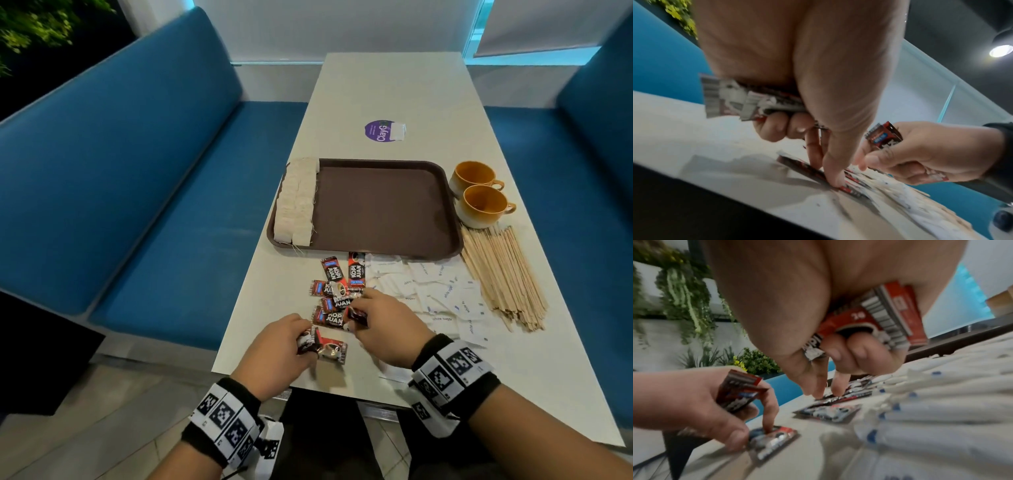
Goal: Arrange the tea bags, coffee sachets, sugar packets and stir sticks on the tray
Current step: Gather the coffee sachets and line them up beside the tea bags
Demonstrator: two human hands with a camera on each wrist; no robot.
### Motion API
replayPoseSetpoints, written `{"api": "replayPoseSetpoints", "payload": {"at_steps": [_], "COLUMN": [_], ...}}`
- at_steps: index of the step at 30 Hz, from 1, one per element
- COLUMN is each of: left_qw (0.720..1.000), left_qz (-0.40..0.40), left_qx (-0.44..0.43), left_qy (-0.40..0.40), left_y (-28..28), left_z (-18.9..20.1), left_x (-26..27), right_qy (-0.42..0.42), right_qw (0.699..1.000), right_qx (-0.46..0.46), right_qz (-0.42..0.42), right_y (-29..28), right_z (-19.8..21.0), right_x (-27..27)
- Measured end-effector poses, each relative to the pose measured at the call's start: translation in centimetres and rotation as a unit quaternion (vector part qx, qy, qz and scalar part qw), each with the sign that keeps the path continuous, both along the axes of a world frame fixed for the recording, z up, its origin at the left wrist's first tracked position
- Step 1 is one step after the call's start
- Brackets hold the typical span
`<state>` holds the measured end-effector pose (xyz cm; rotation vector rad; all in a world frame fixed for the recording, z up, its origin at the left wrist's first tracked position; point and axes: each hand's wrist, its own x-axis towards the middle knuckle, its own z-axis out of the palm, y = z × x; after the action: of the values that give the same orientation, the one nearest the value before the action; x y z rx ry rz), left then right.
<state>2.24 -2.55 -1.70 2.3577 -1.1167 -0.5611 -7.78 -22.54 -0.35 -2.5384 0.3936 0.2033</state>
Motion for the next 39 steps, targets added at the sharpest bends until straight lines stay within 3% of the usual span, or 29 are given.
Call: {"api": "replayPoseSetpoints", "payload": {"at_steps": [8, 21, 24, 26, 30, 33, 39], "left_qw": [0.998, 0.993, 0.989, 0.987, 0.97, 0.959, 0.99], "left_qz": [0.023, 0.101, 0.112, 0.12, 0.136, 0.116, 0.013], "left_qx": [0.059, 0.022, 0.001, -0.017, -0.075, -0.088, -0.035], "left_qy": [-0.015, 0.063, 0.096, 0.108, 0.188, 0.242, 0.138], "left_y": [0.6, 1.3, 1.4, 0.9, -0.8, -2.8, -8.0], "left_z": [-0.4, 1.0, 1.5, 1.6, 2.4, 3.0, 2.4], "left_x": [0.6, 2.4, 2.9, 3.1, 3.3, 3.3, 3.9], "right_qy": [0.038, 0.018, -0.014, -0.063, -0.12, -0.123, -0.128], "right_qw": [0.992, 0.992, 0.999, 0.992, 0.905, 0.884, 0.831], "right_qx": [-0.115, -0.119, -0.045, 0.056, 0.3, 0.329, 0.398], "right_qz": [0.034, 0.045, -0.011, -0.09, -0.275, -0.308, -0.367], "right_y": [1.8, 2.3, 1.7, 1.1, -0.6, -2.0, -3.3], "right_z": [-0.8, 0.1, 0.6, 1.1, 2.3, 2.5, 2.1], "right_x": [0.9, 1.0, 0.7, 0.4, -0.3, -1.1, -2.2]}}
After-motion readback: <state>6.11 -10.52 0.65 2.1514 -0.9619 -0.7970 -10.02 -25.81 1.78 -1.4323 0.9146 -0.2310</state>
